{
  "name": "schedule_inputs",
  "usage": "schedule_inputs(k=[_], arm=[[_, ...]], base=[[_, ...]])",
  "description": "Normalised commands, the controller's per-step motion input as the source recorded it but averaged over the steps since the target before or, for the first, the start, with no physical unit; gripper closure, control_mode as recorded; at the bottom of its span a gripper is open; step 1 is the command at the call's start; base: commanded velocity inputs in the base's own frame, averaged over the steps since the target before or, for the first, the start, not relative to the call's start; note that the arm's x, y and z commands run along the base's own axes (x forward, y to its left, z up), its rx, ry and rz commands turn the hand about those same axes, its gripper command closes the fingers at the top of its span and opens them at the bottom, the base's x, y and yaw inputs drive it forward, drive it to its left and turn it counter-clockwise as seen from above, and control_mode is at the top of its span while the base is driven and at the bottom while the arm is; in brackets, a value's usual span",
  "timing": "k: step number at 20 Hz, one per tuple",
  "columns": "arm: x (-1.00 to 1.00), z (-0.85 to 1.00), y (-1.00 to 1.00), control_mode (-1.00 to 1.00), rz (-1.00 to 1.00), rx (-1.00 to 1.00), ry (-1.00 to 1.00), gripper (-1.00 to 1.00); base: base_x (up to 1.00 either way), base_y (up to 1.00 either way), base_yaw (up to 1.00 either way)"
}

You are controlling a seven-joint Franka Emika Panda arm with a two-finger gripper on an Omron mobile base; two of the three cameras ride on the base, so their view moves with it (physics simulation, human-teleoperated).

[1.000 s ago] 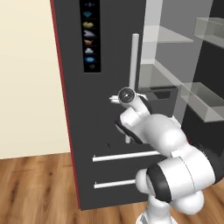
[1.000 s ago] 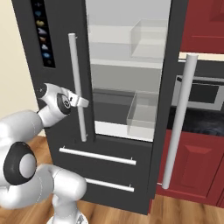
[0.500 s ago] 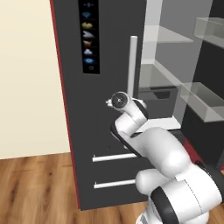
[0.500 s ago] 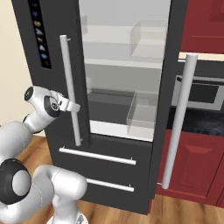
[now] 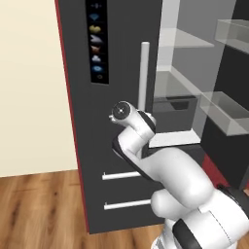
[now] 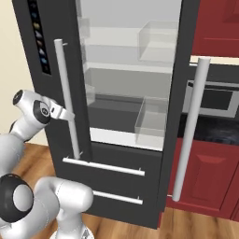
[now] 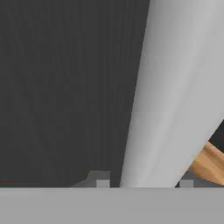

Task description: Place one of the steaks on the plate and the other in the bowl. Then place the bowl in the fridge.

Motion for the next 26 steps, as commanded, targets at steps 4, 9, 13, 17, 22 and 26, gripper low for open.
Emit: schedule_inputs(k=[4, 9, 13, 17, 22, 26], arm=[[-0.13, 0.04, 0.76, -1.0, 0.0, 0.0, 0.16, 1.0], [-0.18, 0.0, 0.82, -1.0, 0.0, 0.0, 0.01, 1.0], [-0.19, 0.0, 0.98, -1.0, 0.0, -0.04, 0.0, 1.0], [-0.02, -0.01, 1.0, -1.0, -0.03, -0.07, 0.01, 1.0], [0.0, -0.01, 0.99, -1.0, -0.03, -0.07, 0.0, 1.0], [-0.07, 0.0, 0.4, -1.0, 0.0, -0.01, 0.0, 1.0]], base=[[0.0, 0.0, 0.0], [0.0, 0.0, 0.0], [0.0, 0.0, 0.0], [0.0, 0.0, 0.0], [0.0, 0.0, 0.0], [0.0, 0.0, 0.0]])
